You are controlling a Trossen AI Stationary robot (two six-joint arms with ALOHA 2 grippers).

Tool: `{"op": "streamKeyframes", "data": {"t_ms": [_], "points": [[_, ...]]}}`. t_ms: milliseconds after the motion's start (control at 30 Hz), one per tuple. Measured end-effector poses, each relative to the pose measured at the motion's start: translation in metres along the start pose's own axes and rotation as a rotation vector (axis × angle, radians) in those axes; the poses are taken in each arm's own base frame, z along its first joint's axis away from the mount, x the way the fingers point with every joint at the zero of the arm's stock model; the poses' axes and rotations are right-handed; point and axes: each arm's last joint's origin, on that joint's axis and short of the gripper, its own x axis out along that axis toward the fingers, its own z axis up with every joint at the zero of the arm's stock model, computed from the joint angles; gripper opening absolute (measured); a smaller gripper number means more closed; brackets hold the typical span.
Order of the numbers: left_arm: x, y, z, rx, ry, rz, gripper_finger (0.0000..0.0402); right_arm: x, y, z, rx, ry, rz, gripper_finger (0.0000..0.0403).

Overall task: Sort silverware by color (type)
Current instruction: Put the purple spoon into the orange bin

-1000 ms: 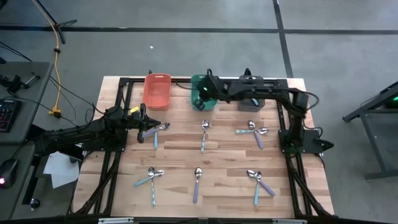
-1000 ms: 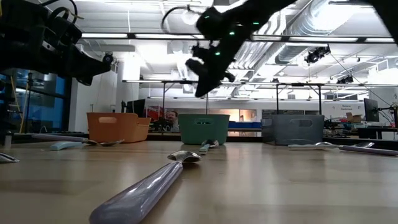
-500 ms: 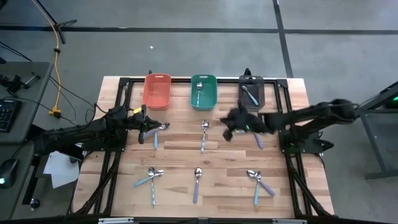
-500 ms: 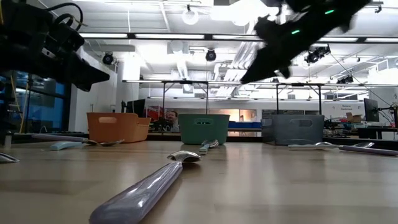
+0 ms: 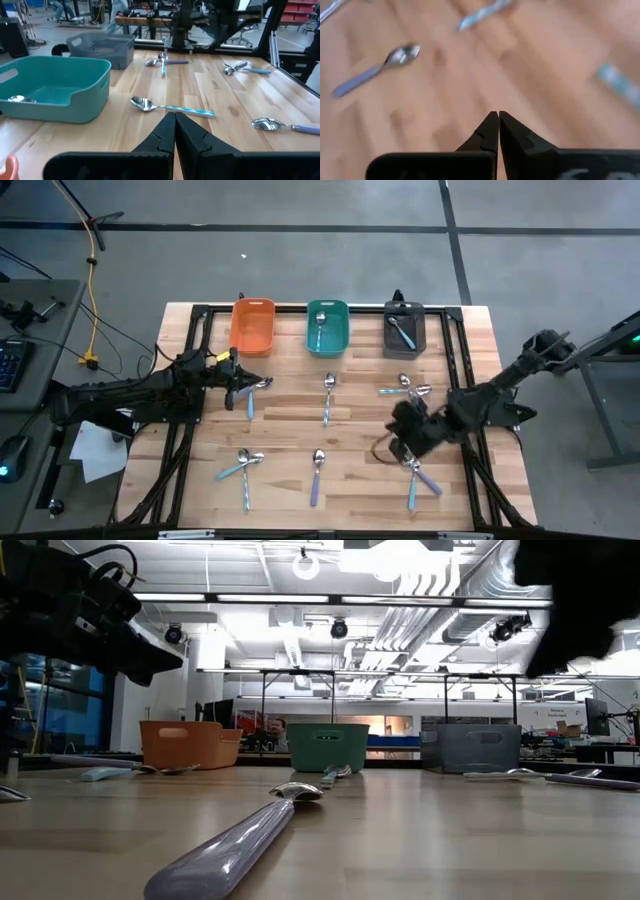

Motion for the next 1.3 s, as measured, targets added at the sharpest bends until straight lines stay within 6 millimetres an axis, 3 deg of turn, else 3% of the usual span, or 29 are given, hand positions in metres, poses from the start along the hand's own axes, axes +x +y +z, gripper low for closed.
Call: {"op": "streamKeyframes", "data": {"t_ms": [267,667,833,1067,1300], "points": [[0.002,0.001,0.003,0.001,-0.029,0.001,0.0,-0.029,0.023,-0.041,0.112,0.143,-0.008,0.0],[0.003,0.001,0.002,-0.002,-0.018,0.0,0.0,-0.031,0.053,-0.079,0.156,0.361,-0.223,0.0005],[0.002,0.001,0.002,-0.002,-0.018,0.0,0.0,-0.025,0.057,-0.084,0.142,0.418,-0.261,0.005],[0.003,0.001,0.002,-0.002,-0.017,0.0,0.0,-0.016,0.049,-0.091,0.146,0.49,-0.31,0.0132],[0.003,0.001,0.002,-0.002,-0.017,0.001,0.0,-0.013,0.051,-0.091,0.158,0.493,-0.289,0.0144]]}}
